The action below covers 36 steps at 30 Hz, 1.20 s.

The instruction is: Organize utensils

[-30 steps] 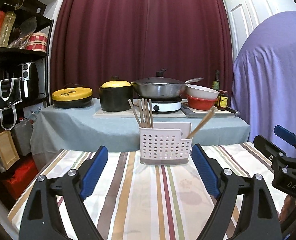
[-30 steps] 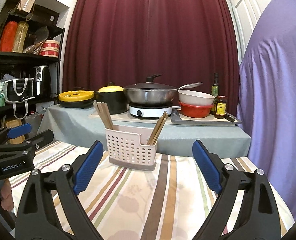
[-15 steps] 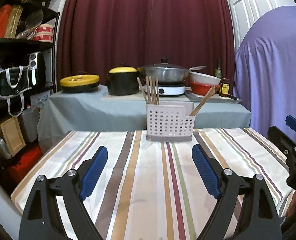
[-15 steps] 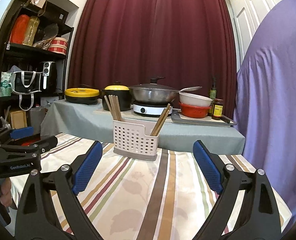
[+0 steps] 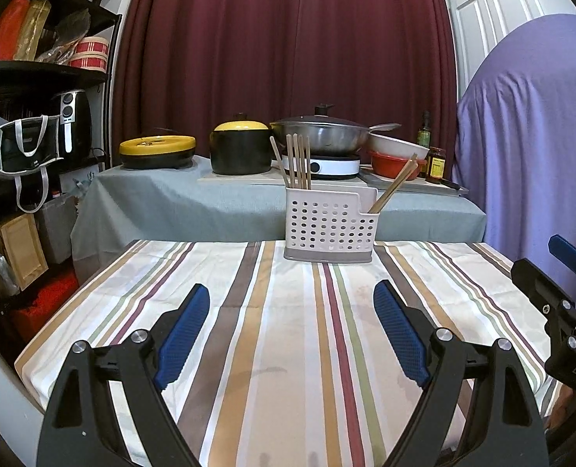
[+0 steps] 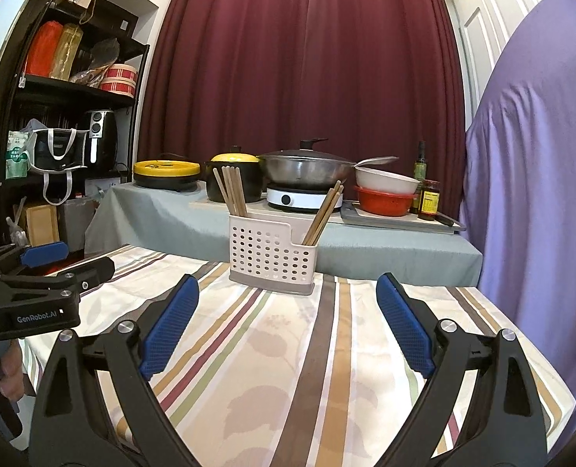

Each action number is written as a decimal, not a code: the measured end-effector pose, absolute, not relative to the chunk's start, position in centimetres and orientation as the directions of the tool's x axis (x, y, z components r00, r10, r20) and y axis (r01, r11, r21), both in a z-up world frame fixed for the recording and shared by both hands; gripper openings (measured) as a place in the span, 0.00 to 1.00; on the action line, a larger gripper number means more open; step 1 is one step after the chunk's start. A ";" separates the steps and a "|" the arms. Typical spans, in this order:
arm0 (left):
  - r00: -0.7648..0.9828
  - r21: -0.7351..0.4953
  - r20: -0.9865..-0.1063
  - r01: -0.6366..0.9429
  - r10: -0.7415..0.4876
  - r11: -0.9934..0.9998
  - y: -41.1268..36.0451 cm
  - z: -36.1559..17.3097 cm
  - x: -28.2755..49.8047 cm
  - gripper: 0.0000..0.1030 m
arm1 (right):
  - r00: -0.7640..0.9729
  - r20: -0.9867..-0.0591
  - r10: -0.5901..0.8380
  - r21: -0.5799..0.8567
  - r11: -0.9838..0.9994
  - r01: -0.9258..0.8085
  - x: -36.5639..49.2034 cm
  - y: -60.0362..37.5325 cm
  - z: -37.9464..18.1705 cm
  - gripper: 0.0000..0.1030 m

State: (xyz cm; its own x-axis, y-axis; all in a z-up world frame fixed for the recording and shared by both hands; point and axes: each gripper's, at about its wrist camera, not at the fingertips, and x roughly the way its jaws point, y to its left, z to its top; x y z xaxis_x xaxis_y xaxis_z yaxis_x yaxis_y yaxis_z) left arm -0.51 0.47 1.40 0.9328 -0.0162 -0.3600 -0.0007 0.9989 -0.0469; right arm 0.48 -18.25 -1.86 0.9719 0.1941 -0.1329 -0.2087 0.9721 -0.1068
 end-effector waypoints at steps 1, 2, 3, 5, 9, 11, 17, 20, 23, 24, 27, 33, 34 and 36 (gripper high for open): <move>0.932 -0.049 -0.362 0.000 -0.018 0.999 0.5 1.4 -0.5 0.81 | 0.972 -0.133 0.194 -0.109 0.972 -0.209 0.5 -18.2 -1.9 0.88; 0.932 -0.049 -0.362 0.000 -0.018 0.999 0.5 1.4 -0.4 0.81 | 0.972 -0.131 0.194 -0.109 0.972 -0.208 0.4 -18.2 -1.9 0.88; 0.933 -0.048 -0.360 0.000 -0.018 0.999 0.5 1.5 -0.5 0.81 | 0.972 -0.130 0.193 -0.109 0.972 -0.208 0.4 -18.2 -1.9 0.88; 0.934 -0.047 -0.358 0.001 -0.018 0.999 0.4 1.5 -0.5 0.81 | 0.973 -0.130 0.192 -0.109 0.972 -0.207 0.4 -18.1 -1.9 0.88; 0.934 -0.047 -0.357 0.001 -0.018 0.999 0.4 1.4 -0.6 0.81 | 0.972 -0.130 0.193 -0.109 0.972 -0.208 0.4 -18.2 -1.9 0.88; 0.934 -0.048 -0.357 0.000 -0.018 0.999 0.4 1.4 -0.6 0.81 | 0.973 -0.130 0.193 -0.109 0.972 -0.208 0.4 -18.2 -1.9 0.88; 0.934 -0.048 -0.358 0.005 -0.022 0.999 0.5 1.4 -0.6 0.81 | 0.972 -0.131 0.193 -0.109 0.972 -0.208 0.4 -18.2 -1.9 0.88; 0.933 -0.049 -0.359 0.005 -0.022 0.999 0.4 1.4 -0.6 0.81 | 0.972 -0.131 0.193 -0.109 0.972 -0.208 0.4 -18.2 -1.8 0.88; 0.933 -0.050 -0.359 0.005 -0.023 0.999 0.4 1.4 -0.7 0.81 | 0.972 -0.130 0.193 -0.110 0.972 -0.208 0.4 -18.2 -1.8 0.88; 0.933 -0.050 -0.359 0.006 -0.023 0.999 0.4 1.4 -0.7 0.81 | 0.972 -0.131 0.193 -0.109 0.972 -0.208 0.4 -18.2 -1.9 0.88; 0.933 -0.053 -0.359 0.006 -0.024 0.999 0.4 1.4 -0.7 0.81 | 0.972 -0.131 0.193 -0.109 0.972 -0.208 0.4 -18.2 -1.9 0.88; 0.929 -0.075 -0.368 0.016 -0.042 0.997 0.4 1.4 -0.6 0.81 | 0.972 -0.131 0.194 -0.110 0.972 -0.209 0.4 -18.1 -1.8 0.88; 0.929 -0.074 -0.368 0.012 -0.038 0.997 0.4 1.3 -0.6 0.82 | 0.972 -0.132 0.194 -0.110 0.972 -0.209 0.4 -18.2 -1.8 0.88; 0.927 -0.072 -0.373 0.019 -0.044 0.997 0.3 1.3 -0.6 0.82 | 0.972 -0.133 0.194 -0.110 0.972 -0.209 0.4 -18.1 -1.8 0.88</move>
